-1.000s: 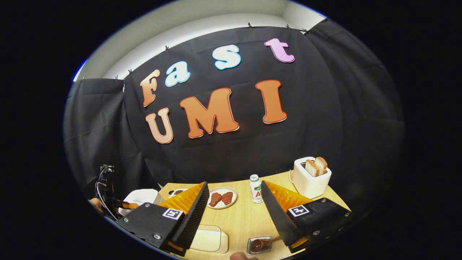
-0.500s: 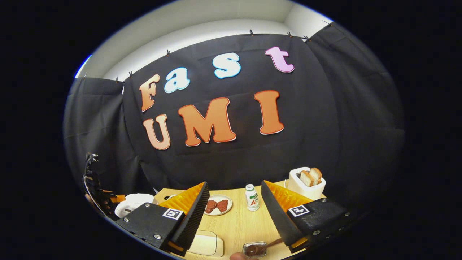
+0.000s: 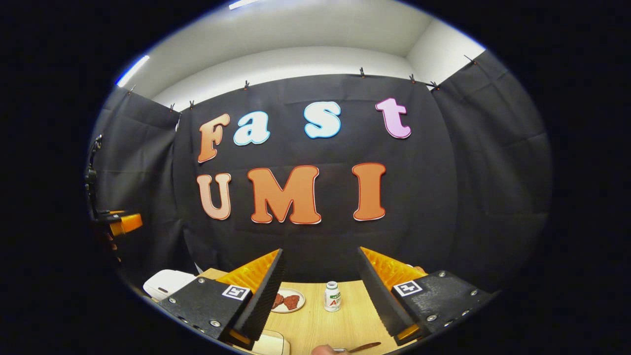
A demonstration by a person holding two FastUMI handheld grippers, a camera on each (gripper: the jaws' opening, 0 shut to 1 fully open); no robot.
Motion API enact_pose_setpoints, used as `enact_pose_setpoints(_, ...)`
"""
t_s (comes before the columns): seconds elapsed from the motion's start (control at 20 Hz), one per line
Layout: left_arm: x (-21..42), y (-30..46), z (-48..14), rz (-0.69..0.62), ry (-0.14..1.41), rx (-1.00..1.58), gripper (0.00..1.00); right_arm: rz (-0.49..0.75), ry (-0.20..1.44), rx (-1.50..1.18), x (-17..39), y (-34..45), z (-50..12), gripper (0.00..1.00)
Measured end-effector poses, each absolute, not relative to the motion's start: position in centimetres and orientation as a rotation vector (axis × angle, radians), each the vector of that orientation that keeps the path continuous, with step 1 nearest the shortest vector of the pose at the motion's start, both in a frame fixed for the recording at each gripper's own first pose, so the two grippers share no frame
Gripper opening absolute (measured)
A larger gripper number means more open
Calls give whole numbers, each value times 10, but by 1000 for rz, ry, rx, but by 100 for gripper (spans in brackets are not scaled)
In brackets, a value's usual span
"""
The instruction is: Close the left gripper, press the button to open the rice cooker; take a wooden spoon from the chopstick holder with the right hand, scoop a spoonful of rice and pour it into the rice cooker, then put the wooden spoon back into the chopstick holder.
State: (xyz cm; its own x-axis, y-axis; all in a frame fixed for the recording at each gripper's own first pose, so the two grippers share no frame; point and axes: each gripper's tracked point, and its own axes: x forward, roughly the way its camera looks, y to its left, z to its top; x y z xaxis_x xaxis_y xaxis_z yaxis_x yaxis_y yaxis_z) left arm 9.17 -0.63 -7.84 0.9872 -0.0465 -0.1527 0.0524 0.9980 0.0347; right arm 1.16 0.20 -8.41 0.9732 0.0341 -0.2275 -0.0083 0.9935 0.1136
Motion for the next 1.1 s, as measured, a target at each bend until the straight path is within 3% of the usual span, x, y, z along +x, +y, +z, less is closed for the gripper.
enact_pose_setpoints(0.45, 53, -54, -14, -50, -34, 70, 99, 16, 106, 11, 10, 7, -37, 90)
enact_pose_setpoints(1.1, 48, -60, -41, -52, 27, 54, 100, 14, 49, 20, 13, 13, -34, 90)
